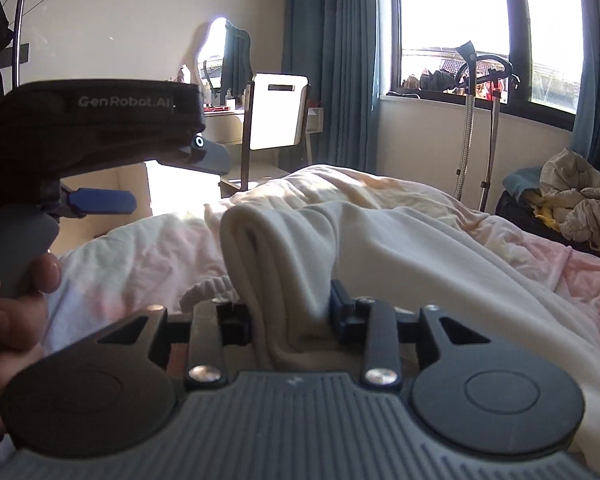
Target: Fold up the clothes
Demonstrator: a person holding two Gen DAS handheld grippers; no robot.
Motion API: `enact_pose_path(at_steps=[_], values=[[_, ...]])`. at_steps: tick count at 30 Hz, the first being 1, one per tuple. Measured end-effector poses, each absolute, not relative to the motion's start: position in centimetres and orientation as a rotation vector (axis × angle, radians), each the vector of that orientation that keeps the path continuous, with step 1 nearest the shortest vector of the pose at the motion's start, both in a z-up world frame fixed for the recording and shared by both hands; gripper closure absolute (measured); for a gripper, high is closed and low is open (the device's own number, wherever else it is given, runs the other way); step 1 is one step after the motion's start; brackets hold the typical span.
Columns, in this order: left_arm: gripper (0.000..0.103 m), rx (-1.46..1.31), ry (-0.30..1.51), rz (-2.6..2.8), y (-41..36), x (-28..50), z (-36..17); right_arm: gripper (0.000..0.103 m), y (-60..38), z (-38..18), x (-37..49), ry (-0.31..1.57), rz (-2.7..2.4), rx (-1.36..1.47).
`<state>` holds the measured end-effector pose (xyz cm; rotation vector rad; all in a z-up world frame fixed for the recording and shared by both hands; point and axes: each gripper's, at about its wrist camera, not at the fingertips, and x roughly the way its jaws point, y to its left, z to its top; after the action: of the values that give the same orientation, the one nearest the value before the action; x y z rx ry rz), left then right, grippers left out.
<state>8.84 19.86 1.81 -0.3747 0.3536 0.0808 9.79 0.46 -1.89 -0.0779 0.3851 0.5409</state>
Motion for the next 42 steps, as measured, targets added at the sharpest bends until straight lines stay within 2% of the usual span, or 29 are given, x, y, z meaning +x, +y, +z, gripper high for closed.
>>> enact_pose_path(at_steps=[2,6,11,17,20,27,30,32,38,42], values=[[0.007,-0.388,0.362,0.045,19.5,8.7,1.8,0.054,-2.5,-0.8,7.3,0.358,0.565,-0.049],[0.007,-0.399,0.381,-0.004,18.1,8.6,1.4,0.053,-9.0,1.1,4.0,0.311,0.462,-0.006],[0.007,-0.296,0.438,0.059,15.2,9.4,-0.3,0.052,-15.4,-1.6,2.5,0.347,0.176,0.035],[0.007,-0.238,0.496,0.175,12.6,10.9,-3.7,0.050,-17.9,-8.1,4.0,0.556,0.173,0.243],[0.007,-0.195,0.479,0.204,11.7,10.7,-3.6,0.044,-18.3,-9.2,4.1,0.556,0.167,0.310],[0.007,-0.282,0.505,0.205,12.9,8.9,-2.9,0.044,-17.9,-8.4,4.0,0.512,0.147,0.266],[0.008,-0.289,0.530,0.193,12.6,7.9,-2.6,0.052,-17.9,-8.4,4.8,0.476,0.132,0.268],[0.013,-0.294,0.549,0.182,12.4,7.2,-2.4,0.064,-17.5,-8.3,4.9,0.451,0.122,0.236],[0.026,-0.366,0.608,0.139,12.3,6.5,-2.9,0.083,-16.3,-7.6,4.3,0.379,0.088,0.155],[0.030,-0.523,0.615,0.118,13.8,7.7,-4.6,0.086,-16.1,-7.1,4.3,0.367,0.082,0.130]])
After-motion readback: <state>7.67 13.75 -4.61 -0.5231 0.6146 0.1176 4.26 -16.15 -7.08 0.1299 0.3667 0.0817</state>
